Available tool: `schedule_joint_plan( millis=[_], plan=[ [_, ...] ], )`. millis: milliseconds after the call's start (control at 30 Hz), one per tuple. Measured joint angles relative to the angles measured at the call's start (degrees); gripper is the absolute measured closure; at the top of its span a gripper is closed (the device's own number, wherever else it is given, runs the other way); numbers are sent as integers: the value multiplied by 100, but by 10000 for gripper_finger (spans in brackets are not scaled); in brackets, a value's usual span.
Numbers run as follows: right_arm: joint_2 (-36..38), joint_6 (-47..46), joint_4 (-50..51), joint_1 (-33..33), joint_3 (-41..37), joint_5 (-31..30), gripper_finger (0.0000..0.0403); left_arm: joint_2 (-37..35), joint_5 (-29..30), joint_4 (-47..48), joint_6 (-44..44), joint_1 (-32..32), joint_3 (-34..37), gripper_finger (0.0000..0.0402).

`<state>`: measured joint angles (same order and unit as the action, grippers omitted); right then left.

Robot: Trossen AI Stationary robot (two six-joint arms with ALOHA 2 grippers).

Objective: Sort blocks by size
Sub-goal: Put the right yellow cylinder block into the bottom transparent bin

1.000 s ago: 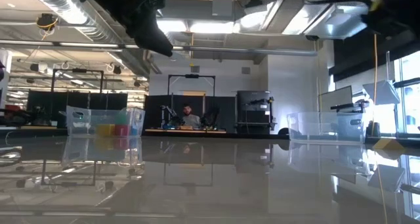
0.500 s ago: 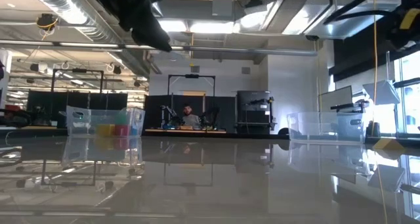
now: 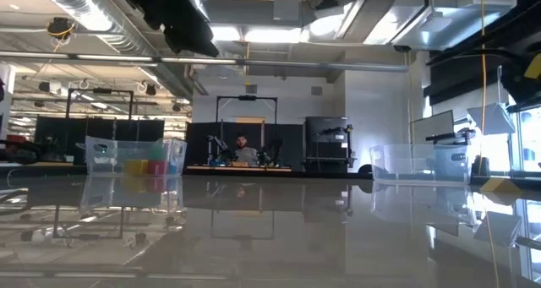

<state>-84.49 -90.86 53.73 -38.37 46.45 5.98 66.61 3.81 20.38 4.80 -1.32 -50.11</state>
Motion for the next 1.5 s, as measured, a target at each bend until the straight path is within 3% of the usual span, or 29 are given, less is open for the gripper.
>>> schedule_joint_plan(
  millis=[300,567,733,867,1133,1333,1500],
  plan=[
    [9,270,46,3,-32,160,275,0,4,-8,-18,-97,0,189],
    [129,1026,278,135,513,-153,275,0,3,-42,315,-97,0,189],
    [149,1781,110,359,1145,-1354,266,0,2,-135,380,-95,2,189],
    [149,2788,-850,648,1248,-2216,275,0,2,-328,379,-97,2,189],
    [141,5117,-3345,1455,1084,-2879,274,192,-162,-460,538,-166,2,189],
    [48,6741,-5172,2005,1074,-2721,274,422,-342,-1102,379,-363,2,189],
    [9,7549,-6163,2254,1070,-2426,274,398,-332,-1676,111,-494,2,189]
  ],
)
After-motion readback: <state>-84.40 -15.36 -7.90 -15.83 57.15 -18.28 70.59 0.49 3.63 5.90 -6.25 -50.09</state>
